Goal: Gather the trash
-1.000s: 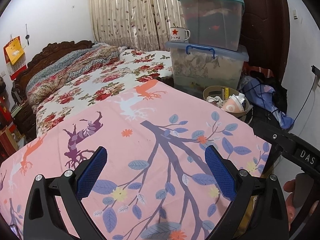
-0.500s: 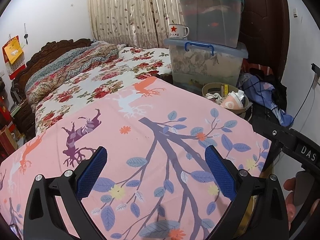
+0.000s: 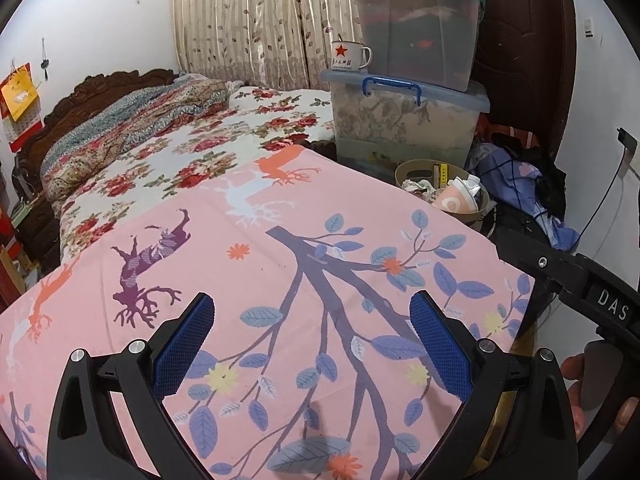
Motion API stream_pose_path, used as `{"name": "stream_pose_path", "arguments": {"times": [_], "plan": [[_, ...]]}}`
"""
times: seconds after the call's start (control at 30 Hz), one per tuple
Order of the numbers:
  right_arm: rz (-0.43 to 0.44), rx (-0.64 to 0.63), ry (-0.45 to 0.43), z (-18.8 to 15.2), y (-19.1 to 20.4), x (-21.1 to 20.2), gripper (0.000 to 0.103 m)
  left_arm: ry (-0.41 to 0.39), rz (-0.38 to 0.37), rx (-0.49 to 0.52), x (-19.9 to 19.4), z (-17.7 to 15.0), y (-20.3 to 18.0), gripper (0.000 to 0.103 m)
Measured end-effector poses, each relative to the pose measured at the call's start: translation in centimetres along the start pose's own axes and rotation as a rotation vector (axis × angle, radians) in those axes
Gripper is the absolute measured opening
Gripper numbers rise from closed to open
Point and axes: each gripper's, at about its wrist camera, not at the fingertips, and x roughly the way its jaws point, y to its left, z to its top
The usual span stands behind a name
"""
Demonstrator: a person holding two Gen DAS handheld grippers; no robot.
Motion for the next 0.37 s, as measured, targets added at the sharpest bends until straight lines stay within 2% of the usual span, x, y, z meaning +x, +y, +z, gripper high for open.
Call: {"name": "stream_pose_path", "arguments": {"times": [0.37], "plan": [[-0.003, 0.010, 0.005, -0.59, -0.25, 0.20, 0.100, 0.011, 0.009, -0.015, 0.01, 0.05, 0.07, 0.094]]}}
